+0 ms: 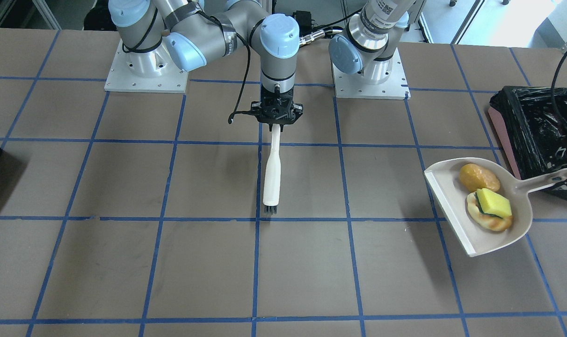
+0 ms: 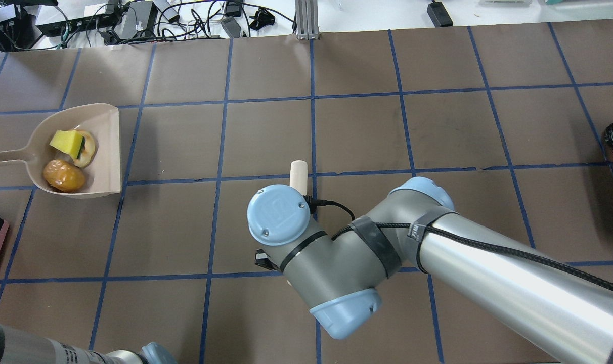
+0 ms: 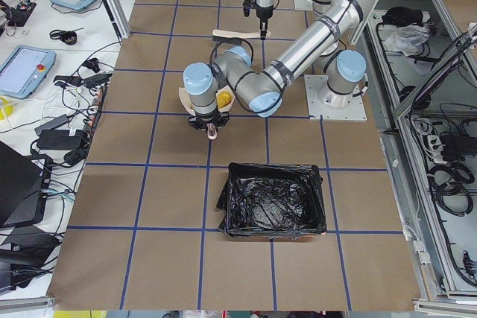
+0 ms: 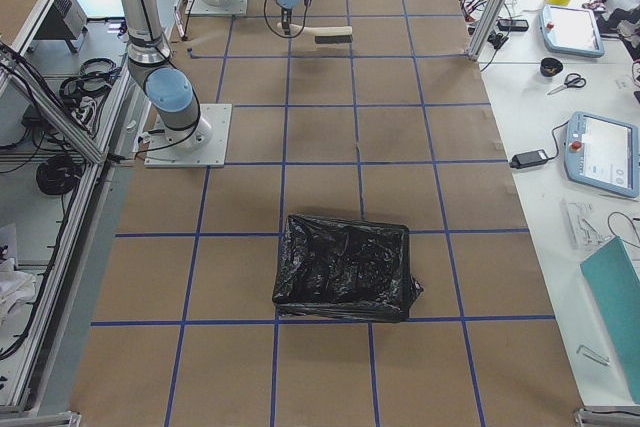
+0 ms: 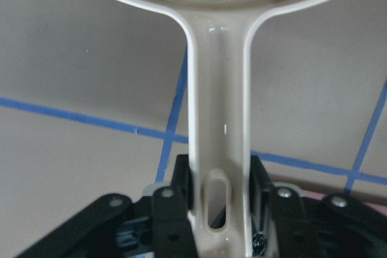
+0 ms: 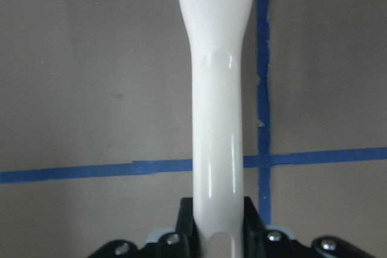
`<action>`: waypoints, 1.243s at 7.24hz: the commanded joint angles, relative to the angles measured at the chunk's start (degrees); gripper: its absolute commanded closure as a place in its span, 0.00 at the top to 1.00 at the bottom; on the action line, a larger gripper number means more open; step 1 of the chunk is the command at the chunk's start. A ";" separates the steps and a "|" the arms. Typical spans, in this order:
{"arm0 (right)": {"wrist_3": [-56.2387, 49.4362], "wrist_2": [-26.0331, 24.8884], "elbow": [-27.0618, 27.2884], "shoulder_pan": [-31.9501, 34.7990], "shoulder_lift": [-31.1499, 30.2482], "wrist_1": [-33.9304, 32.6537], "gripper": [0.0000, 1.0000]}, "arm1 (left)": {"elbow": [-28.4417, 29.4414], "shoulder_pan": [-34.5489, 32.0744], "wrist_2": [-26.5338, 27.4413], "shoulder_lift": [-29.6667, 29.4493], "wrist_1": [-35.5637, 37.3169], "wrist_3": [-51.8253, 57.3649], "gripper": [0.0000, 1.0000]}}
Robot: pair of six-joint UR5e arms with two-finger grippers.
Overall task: Sweep and dump trash in nearest bin
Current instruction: 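Lift the loaded dustpan with the left gripper over the black bin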
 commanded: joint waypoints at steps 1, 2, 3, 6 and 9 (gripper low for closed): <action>-2.38 -0.68 4.91 -2.08 -3.22 -0.01 0.00 | 5.54 6.79 1.62 1.26 -3.89 1.36 0.00; -1.68 -0.33 5.00 -1.12 -3.40 1.92 0.00 | 7.30 11.52 1.63 1.53 -4.78 4.85 0.00; -1.59 -0.15 4.91 0.20 -3.23 2.03 0.00 | 8.45 16.18 1.72 1.45 -5.40 6.80 0.00; -1.76 -0.24 4.73 2.40 -3.23 5.10 0.00 | 14.50 25.17 4.87 -0.92 -5.50 13.38 0.00; -1.94 0.29 4.04 2.06 -2.88 5.54 0.00 | 16.20 26.95 9.62 -3.64 -1.75 17.08 0.00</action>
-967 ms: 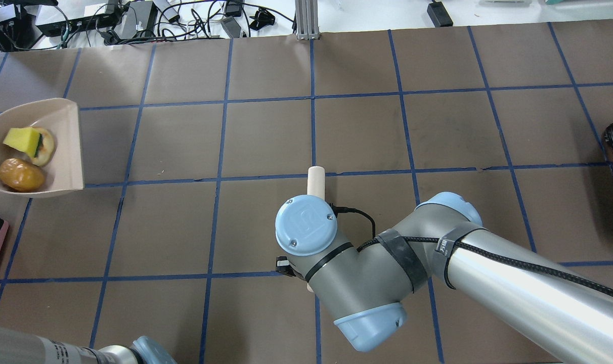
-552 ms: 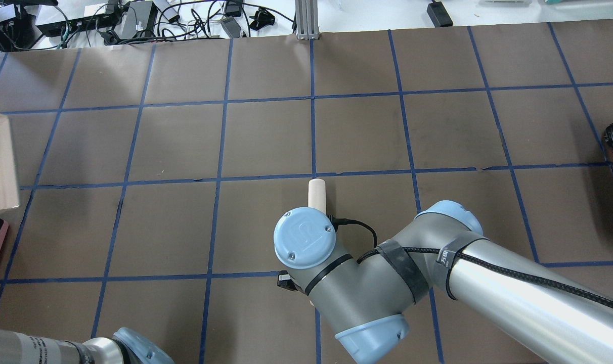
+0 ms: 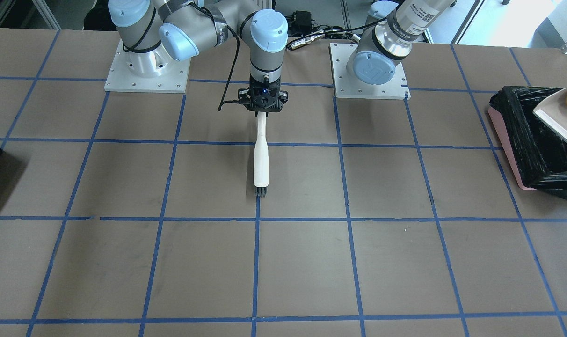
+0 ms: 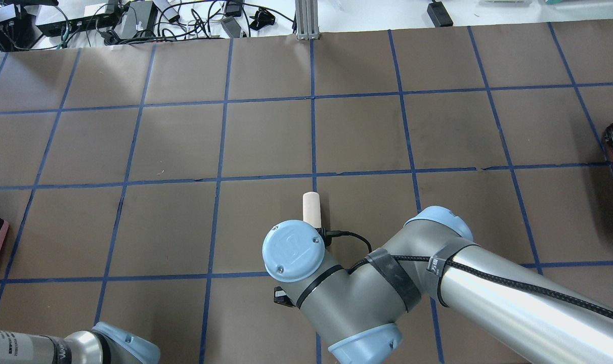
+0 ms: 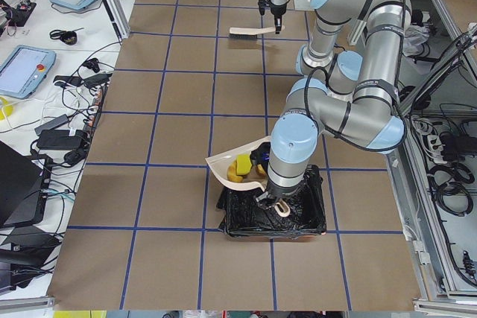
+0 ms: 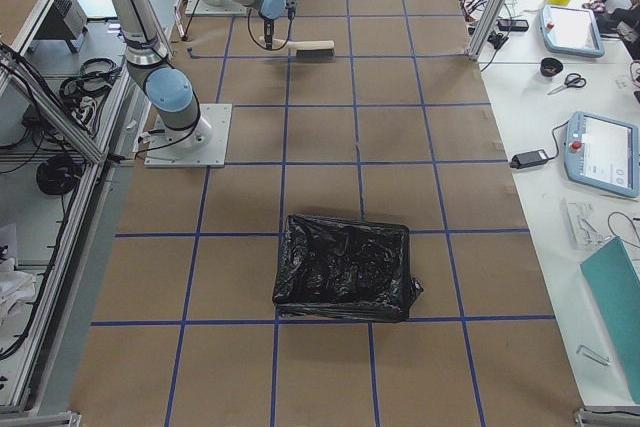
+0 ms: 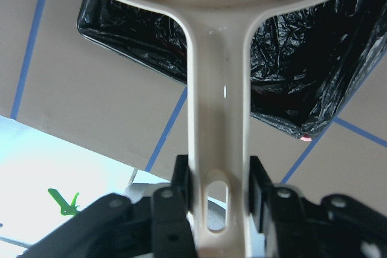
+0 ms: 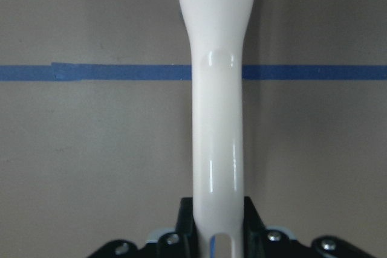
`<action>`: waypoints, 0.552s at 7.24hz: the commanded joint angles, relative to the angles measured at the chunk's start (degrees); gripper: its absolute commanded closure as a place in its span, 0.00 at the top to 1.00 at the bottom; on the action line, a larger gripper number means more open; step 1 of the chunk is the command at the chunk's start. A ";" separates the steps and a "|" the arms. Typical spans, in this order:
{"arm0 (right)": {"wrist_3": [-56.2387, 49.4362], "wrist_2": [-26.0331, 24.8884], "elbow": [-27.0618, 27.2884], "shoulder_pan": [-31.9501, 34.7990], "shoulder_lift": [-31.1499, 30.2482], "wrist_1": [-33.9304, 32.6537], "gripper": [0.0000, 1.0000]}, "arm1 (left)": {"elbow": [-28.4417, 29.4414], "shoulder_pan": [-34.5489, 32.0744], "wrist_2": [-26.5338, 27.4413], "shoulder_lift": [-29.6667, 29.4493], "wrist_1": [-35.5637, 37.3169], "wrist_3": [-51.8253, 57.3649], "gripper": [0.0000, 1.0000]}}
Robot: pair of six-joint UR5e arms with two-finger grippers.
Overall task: Sweep and dump trash in nearest bin
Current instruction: 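Lift the loaded dustpan with the left gripper over the black bin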
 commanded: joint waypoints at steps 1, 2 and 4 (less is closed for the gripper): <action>-0.10 1.15 -1.57 -0.39 0.17 2.92 0.00 | 0.30 0.54 6.48 -1.91 4.76 3.43 0.00; -0.36 1.15 -2.45 -0.48 0.26 3.82 0.00 | 0.30 0.54 9.14 -1.92 5.57 4.14 0.00; -0.28 1.24 -2.63 -0.74 0.26 4.00 0.00 | -0.40 0.54 13.01 -2.44 10.05 5.64 0.00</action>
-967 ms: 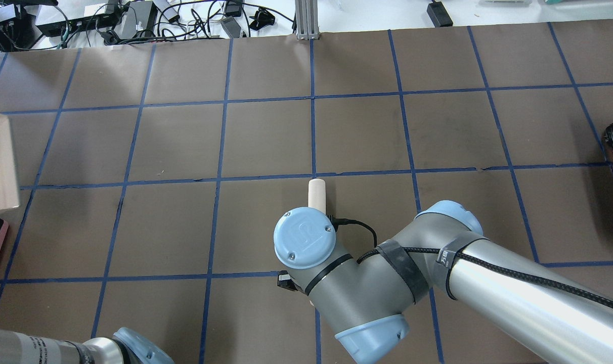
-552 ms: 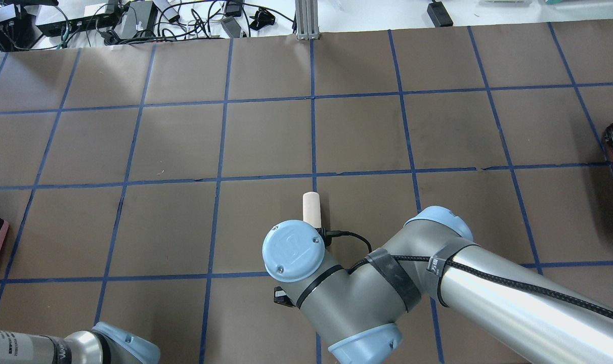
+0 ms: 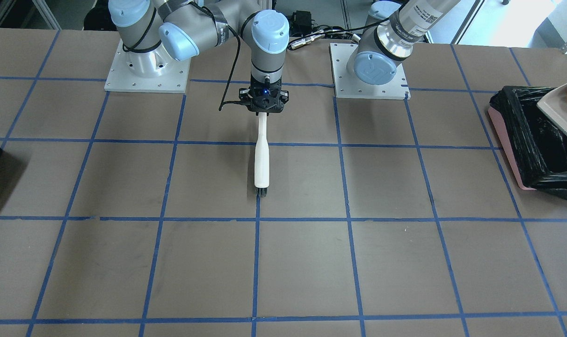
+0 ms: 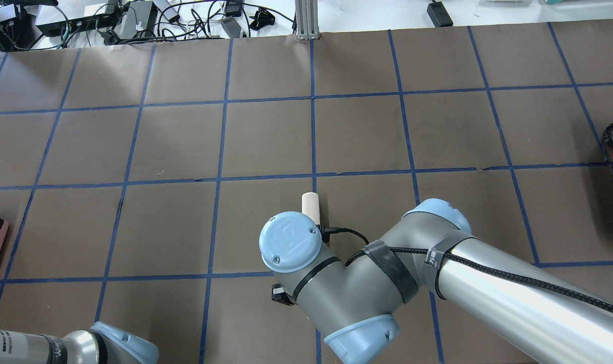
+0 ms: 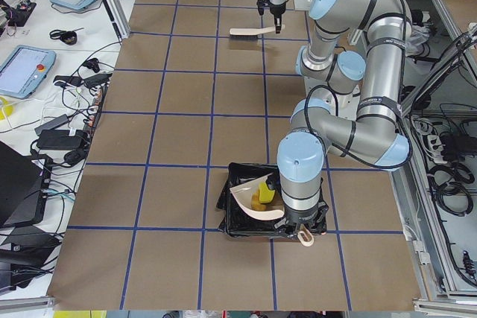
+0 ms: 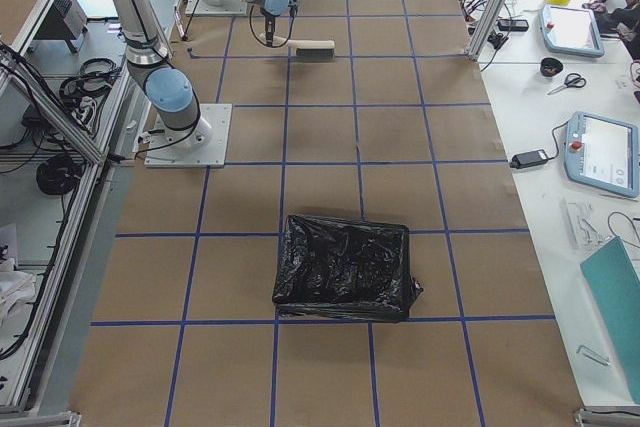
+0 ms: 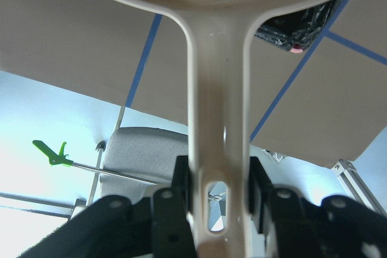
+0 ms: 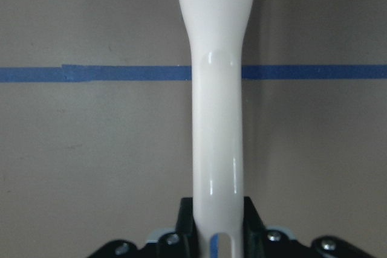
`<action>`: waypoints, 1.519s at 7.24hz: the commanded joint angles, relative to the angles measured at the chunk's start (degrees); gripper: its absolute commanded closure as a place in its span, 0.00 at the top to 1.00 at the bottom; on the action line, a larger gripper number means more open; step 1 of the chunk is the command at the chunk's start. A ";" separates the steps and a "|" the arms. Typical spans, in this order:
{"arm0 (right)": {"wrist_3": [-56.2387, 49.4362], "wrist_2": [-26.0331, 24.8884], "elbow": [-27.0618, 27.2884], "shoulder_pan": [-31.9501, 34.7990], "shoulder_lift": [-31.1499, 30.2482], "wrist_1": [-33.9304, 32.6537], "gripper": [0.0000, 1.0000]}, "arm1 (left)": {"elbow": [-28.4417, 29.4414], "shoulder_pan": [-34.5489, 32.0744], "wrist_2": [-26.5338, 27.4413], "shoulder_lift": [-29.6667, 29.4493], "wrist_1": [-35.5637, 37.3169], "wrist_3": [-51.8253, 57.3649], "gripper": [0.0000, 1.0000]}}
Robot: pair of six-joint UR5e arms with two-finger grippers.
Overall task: Sweep and dump trash in nearest bin
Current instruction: 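Lift the loaded dustpan with the left gripper over the black bin, then tip the dustpan with the left gripper to dump trash into the bin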
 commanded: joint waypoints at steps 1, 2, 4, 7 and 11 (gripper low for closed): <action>0.03 0.07 -0.21 -0.49 0.03 0.35 0.00 | -0.87 0.01 5.06 -0.42 2.09 0.59 0.00; 0.64 0.07 -0.21 -0.58 -0.50 2.09 0.00 | -2.00 0.01 6.91 -0.42 3.49 0.42 0.00; 2.49 0.24 -0.47 -0.06 -0.94 2.90 0.00 | -4.64 0.01 7.37 -0.42 8.07 1.20 0.00; 0.38 0.33 -0.47 0.12 -1.03 2.37 0.00 | -4.48 -0.95 16.21 1.07 9.03 1.29 0.00; 0.30 2.00 -0.38 0.03 -0.41 2.46 0.00 | -4.83 -9.56 22.93 3.27 11.33 2.70 0.00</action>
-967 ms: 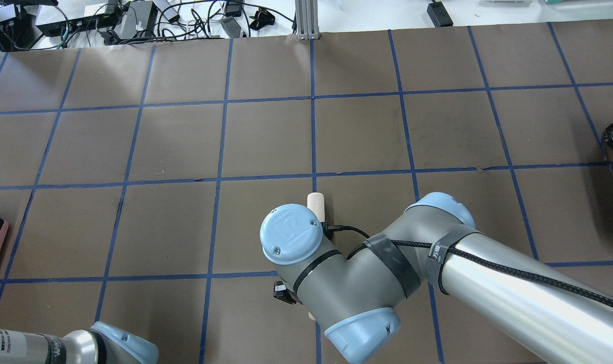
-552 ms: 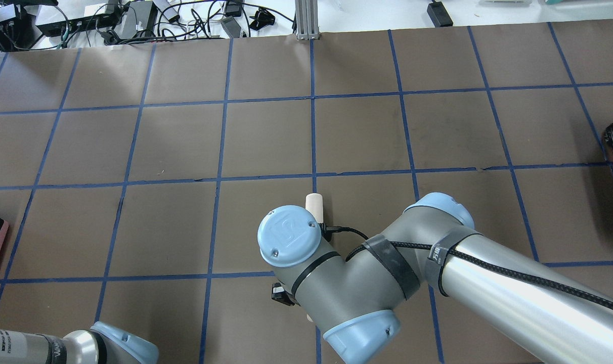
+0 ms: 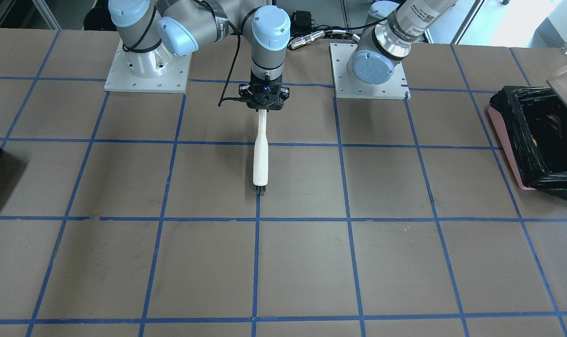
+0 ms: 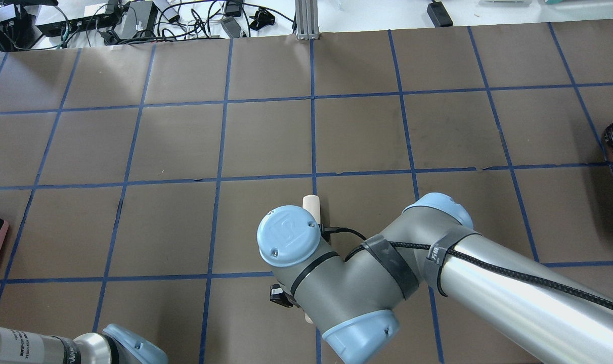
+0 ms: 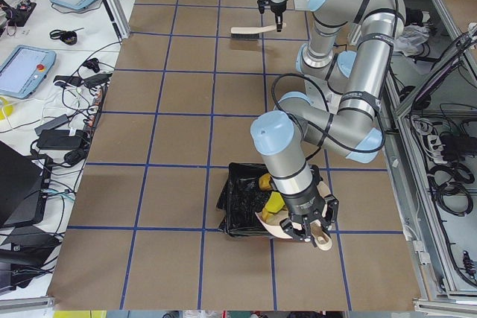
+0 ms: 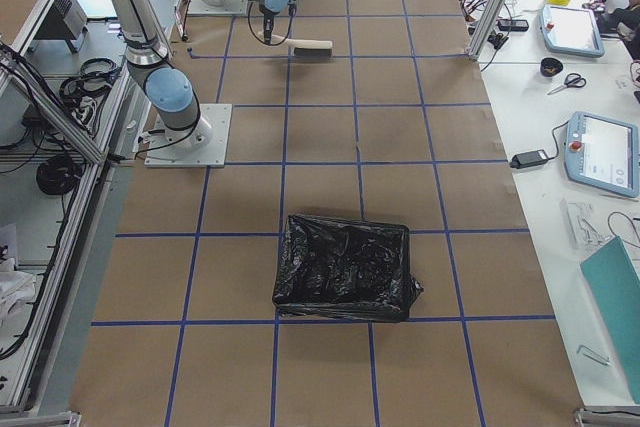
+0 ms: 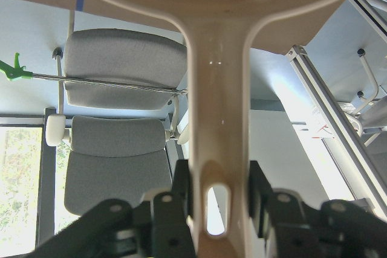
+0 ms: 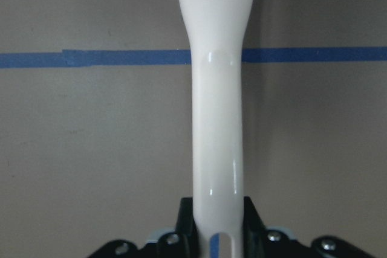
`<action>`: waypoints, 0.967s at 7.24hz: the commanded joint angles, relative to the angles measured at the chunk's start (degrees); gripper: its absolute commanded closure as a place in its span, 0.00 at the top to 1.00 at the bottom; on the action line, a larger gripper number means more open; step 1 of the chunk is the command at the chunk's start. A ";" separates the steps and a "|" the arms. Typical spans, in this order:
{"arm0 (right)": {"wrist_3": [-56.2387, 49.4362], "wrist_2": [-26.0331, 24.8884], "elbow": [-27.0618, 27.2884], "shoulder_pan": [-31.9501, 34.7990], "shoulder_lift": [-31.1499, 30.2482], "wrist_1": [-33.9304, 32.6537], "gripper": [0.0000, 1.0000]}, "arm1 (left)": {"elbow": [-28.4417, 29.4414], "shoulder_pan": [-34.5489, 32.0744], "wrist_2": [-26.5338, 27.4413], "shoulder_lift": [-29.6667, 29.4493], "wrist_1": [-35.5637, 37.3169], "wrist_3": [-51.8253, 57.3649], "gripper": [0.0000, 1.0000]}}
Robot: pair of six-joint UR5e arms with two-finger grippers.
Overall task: Sweep and dump trash in nearest bin
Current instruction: 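Tip the dustpan with the left gripper to dump trash into the bin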
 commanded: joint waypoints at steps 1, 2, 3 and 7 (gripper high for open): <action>-0.35 0.54 0.10 -0.03 0.21 -0.20 0.00 | -0.62 -2.58 1.03 0.87 -0.40 0.32 0.00; -0.26 0.54 0.19 -0.12 0.30 -0.12 0.00 | -1.23 -2.58 0.94 1.13 -0.31 0.32 0.00; -0.35 0.45 0.19 -0.12 0.21 -0.03 0.00 | -1.33 -3.01 0.33 1.31 -0.40 0.23 0.00; 0.18 -0.08 0.28 -0.12 0.21 0.23 0.00 | -1.33 -15.46 -3.81 3.50 -1.63 -10.36 0.00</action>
